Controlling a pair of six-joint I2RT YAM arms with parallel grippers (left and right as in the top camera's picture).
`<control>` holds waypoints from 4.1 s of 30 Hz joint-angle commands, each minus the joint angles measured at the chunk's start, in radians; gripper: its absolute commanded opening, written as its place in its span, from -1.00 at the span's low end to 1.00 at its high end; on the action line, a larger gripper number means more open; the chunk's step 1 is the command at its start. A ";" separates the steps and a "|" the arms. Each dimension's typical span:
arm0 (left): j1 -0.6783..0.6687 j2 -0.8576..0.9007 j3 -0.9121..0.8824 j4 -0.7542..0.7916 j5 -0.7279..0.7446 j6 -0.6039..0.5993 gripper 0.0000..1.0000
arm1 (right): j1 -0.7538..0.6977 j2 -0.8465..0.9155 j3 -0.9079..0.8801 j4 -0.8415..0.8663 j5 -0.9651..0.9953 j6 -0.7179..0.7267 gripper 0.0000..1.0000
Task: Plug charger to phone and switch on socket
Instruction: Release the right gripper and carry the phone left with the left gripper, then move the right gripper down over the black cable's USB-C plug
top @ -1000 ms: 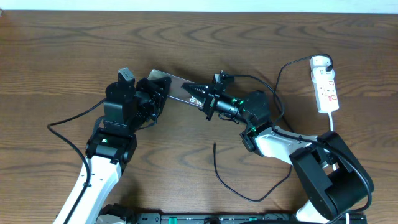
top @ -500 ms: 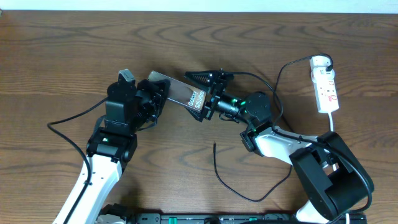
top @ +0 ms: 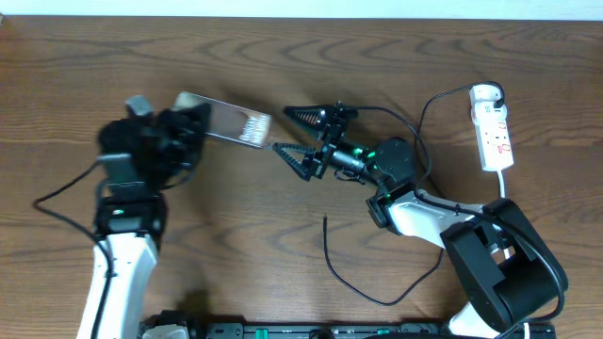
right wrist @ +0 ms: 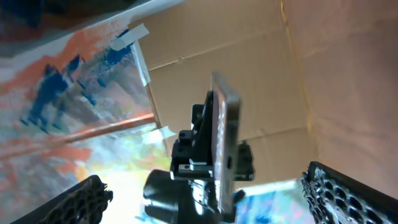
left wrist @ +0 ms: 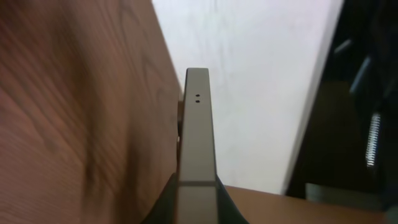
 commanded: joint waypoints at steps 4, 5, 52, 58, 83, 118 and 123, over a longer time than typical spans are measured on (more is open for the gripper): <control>0.248 0.065 0.010 0.249 0.615 0.040 -0.85 | -0.012 -0.005 0.011 -0.062 -0.031 -0.395 0.98; 0.267 0.088 0.014 0.296 0.682 0.037 -0.85 | -0.012 -0.005 0.015 -0.106 -0.050 -0.450 0.99; 0.283 0.372 0.051 0.584 0.991 0.004 -0.85 | 0.199 -0.087 0.355 -2.147 0.596 -1.038 0.44; 0.283 0.372 0.051 0.584 0.991 0.005 -0.85 | 0.199 -0.087 0.301 -2.075 0.559 -1.038 0.42; 0.283 0.372 0.051 0.584 0.991 0.024 -0.85 | 0.264 -0.021 0.301 -1.992 0.560 -1.023 0.01; 0.283 0.372 0.051 0.584 0.991 0.042 -0.85 | 0.266 0.074 0.304 -1.992 0.498 -1.020 -0.87; 0.283 0.372 0.051 0.584 0.991 0.042 -0.85 | 0.266 0.074 0.304 -1.994 0.498 -1.020 -0.91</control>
